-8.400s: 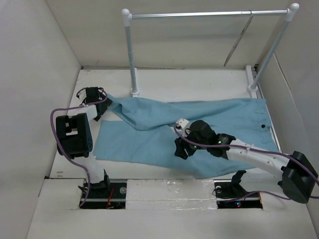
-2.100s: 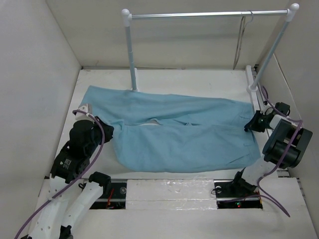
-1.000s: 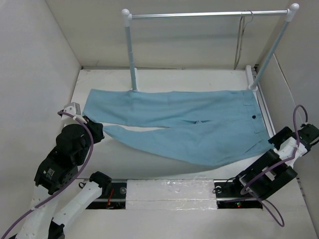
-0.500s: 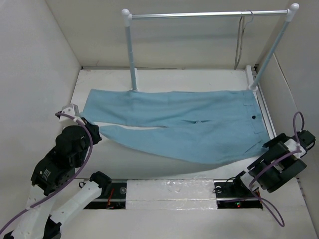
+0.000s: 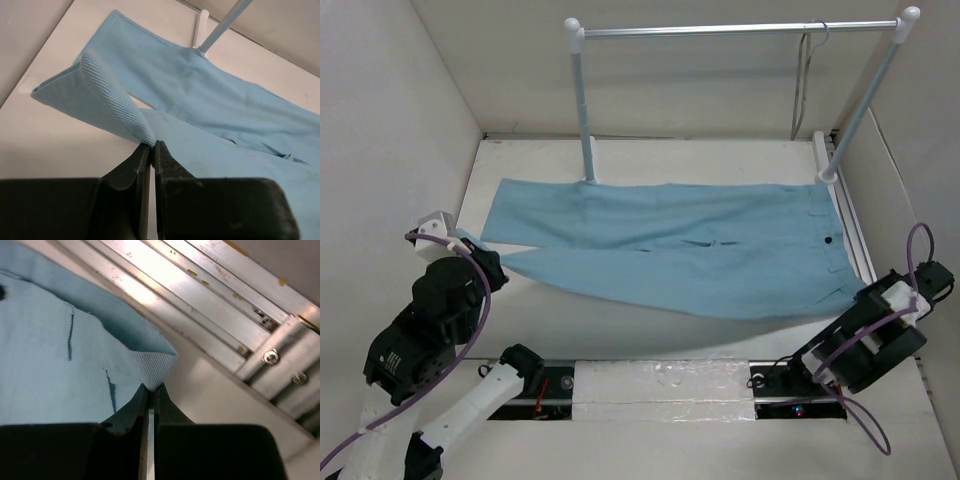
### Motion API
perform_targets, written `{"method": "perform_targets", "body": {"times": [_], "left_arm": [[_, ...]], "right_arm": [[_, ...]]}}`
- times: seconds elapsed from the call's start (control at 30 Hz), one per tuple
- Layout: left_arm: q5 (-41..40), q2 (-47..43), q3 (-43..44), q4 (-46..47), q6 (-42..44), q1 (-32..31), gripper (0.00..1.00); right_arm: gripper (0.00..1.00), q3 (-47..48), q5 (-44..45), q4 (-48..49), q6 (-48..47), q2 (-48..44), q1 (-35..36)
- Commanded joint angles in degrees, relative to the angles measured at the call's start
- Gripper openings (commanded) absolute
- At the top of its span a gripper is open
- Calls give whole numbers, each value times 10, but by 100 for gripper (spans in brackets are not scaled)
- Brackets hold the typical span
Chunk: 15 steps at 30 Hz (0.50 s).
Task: Place the trousers on the hanger
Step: Flatten out the trousers at the center of the board, then fold the trousers at the center of the board.
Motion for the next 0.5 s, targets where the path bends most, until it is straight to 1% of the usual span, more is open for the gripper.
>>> {"method": "perform_targets", "body": {"times": [0.0, 0.03, 0.07, 0.1, 0.2, 0.23, 0.27, 0.3, 0.33, 0.4, 0.43, 0.47], "left_arm": [[-55, -13, 42, -5, -10, -1, 0], [-70, -18, 46, -9, -10, -1, 0], [-77, -19, 50, -13, -15, -1, 0], [-85, -24, 55, -22, -18, -8, 0], [-117, -31, 56, -27, -21, -29, 0], [-141, -29, 57, -27, -15, -35, 0], [-165, -10, 67, -32, -20, -46, 0], [-171, -10, 67, -32, -20, -46, 0], [-176, -3, 68, -31, -21, -46, 0], [-171, 15, 52, -14, -23, -46, 0], [-169, 20, 46, -9, -30, -46, 0], [-169, 23, 25, 3, -36, -46, 0]], "right_arm": [[0, 18, 34, -75, -12, -119, 8], [0, 45, 50, -104, -14, -133, 25], [0, 54, 76, -123, -13, -142, 38], [0, 62, 83, -156, -14, -163, 43], [0, 82, 92, -183, -35, -169, 48], [0, 94, 102, -188, -42, -165, 57], [0, 135, 119, -189, -63, -142, 80], [0, 135, 119, -189, -63, -142, 80], [0, 171, 126, -191, -67, -133, 100], [0, 205, 119, -185, -68, -114, 124], [0, 223, 122, -185, -67, -90, 151], [0, 261, 128, -186, -65, -79, 166]]}}
